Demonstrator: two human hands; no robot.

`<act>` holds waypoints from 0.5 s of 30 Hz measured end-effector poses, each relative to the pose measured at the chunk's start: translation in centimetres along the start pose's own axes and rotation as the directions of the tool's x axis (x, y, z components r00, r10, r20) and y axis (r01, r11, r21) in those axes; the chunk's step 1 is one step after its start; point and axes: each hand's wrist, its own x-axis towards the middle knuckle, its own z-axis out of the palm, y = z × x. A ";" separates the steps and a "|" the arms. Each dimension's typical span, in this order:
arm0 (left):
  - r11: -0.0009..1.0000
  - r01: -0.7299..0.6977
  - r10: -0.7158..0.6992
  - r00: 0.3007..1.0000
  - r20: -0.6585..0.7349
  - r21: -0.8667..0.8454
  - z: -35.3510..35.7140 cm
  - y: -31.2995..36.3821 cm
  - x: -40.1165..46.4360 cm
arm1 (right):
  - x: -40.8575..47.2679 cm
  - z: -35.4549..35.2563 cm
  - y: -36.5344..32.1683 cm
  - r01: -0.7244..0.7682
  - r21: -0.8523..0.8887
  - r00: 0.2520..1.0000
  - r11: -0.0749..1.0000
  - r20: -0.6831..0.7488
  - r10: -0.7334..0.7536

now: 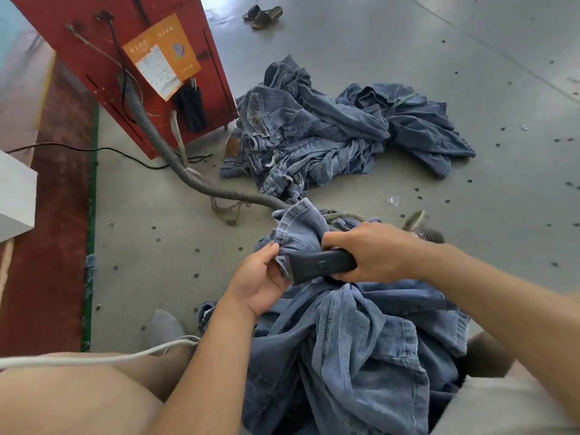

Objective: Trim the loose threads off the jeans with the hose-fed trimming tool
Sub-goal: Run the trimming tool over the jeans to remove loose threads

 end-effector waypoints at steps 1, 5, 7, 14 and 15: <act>1.000 0.001 -0.001 1.000 0.026 0.005 0.0 0.0 0.0 | 0.1 0.0 -0.4 0.023 0.018 0.999 1.000 -0.030 -0.022; 1.000 -0.019 0.017 0.995 0.095 0.022 -0.2 0.0 0.2 | 0.0 -2.1 0.2 0.026 0.229 0.977 0.973 -0.214 0.024; 0.997 -0.041 0.036 0.997 0.063 0.068 -0.4 0.1 0.4 | -0.5 -3.4 2.0 -0.047 0.278 0.947 0.959 -0.294 0.132; 0.933 -0.094 0.106 0.994 -0.014 0.348 0.3 0.2 -0.3 | -1.2 -4.0 5.0 -0.204 0.253 0.968 0.946 -0.091 0.233; 0.929 -0.101 0.110 0.994 -0.004 0.356 0.3 -0.3 -0.3 | -1.1 -3.6 4.5 -0.185 0.241 0.979 0.953 -0.035 0.199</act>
